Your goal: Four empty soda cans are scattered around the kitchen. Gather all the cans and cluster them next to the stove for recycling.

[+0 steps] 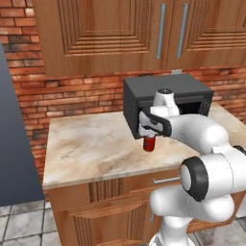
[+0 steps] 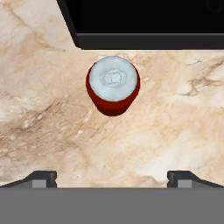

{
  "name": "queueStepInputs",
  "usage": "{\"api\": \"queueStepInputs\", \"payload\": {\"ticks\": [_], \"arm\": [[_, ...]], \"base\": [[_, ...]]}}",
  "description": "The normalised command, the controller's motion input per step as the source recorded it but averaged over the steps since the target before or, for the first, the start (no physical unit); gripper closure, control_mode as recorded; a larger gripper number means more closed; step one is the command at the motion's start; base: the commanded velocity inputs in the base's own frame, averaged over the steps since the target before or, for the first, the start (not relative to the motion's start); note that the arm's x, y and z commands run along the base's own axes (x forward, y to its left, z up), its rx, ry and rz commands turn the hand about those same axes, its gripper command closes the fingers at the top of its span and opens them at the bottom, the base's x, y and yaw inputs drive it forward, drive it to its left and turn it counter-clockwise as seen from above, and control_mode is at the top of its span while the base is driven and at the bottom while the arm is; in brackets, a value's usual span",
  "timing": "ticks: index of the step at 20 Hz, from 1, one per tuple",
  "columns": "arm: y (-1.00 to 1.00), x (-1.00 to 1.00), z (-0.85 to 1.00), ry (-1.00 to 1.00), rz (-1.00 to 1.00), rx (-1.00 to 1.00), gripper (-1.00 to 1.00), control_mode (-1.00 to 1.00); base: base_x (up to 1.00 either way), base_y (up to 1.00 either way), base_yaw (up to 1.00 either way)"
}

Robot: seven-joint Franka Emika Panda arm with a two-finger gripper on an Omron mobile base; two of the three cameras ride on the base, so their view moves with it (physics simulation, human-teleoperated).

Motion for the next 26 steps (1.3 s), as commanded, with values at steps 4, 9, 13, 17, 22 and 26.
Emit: {"api": "queueStepInputs", "payload": {"ticks": [4,9,13,17,22,26], "arm": [[0.01,0.19,-0.12,0.00,0.00,0.00,-1.00,-1.00],[0.01,0.17,-0.09,0.00,0.00,0.00,-1.00,-1.00],[0.07,0.19,-0.14,0.00,0.00,0.00,-1.00,-1.00],[0.03,0.18,-0.18,0.00,0.00,0.00,-1.00,-1.00],[0.01,0.16,-0.15,-0.01,0.00,0.00,-1.00,-1.00],[0.00,0.18,-0.04,-0.03,0.00,0.00,-1.00,-1.00]], "base": [[0.00,0.00,0.00],[0.00,0.00,0.00],[0.00,0.00,0.00],[0.00,0.00,0.00],[0.00,0.00,0.00],[0.00,0.00,0.00]]}}
